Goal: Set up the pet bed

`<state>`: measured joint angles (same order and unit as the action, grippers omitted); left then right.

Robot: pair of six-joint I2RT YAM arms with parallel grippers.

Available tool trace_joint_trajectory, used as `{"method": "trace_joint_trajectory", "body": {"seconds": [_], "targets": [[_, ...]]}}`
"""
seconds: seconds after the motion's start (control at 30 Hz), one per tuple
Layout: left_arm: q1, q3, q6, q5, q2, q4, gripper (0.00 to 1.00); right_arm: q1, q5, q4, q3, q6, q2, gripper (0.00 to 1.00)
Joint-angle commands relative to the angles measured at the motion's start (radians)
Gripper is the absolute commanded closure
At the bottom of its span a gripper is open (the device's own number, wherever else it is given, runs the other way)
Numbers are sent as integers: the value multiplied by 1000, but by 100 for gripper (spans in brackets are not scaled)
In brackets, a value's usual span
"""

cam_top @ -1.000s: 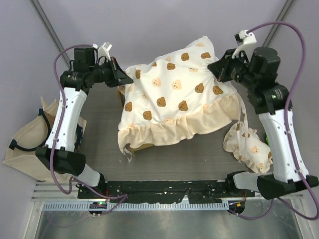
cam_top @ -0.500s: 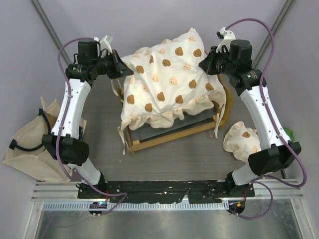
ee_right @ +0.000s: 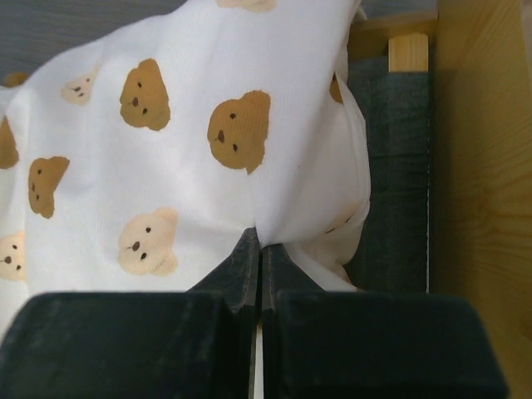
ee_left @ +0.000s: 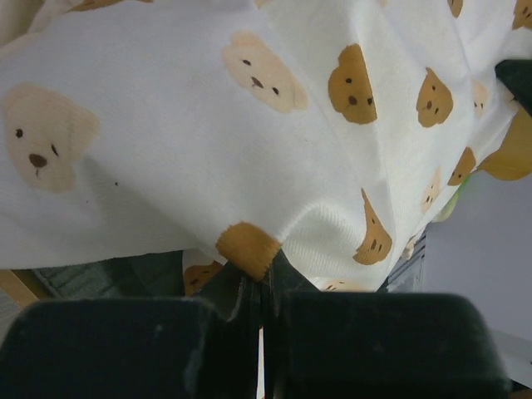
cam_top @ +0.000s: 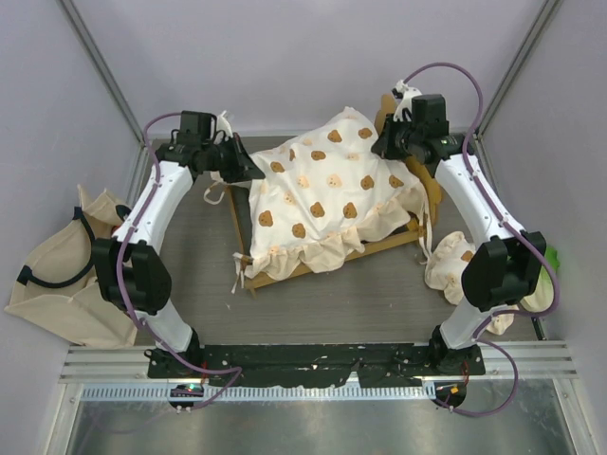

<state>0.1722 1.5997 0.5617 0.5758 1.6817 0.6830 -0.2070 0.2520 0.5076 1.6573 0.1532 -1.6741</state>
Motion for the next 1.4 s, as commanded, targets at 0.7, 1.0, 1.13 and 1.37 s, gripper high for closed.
{"method": "trace_joint_trajectory", "body": {"seconds": [0.7,1.0,1.13,1.37], "targets": [[-111,-180,-94,-284,-227,-23,0,-46,-51,-140,-97,-12,266,19],[-168,-559,68,-459,-670,-134,0,-357,-78,-209,-320,160,389,18],[-168,-719,150,-412,-795,-195,0,-598,-330,-314,-479,215,383,17],[-168,-888,193,-456,-1014,-200,0,-749,-369,-486,-602,403,236,30]]}}
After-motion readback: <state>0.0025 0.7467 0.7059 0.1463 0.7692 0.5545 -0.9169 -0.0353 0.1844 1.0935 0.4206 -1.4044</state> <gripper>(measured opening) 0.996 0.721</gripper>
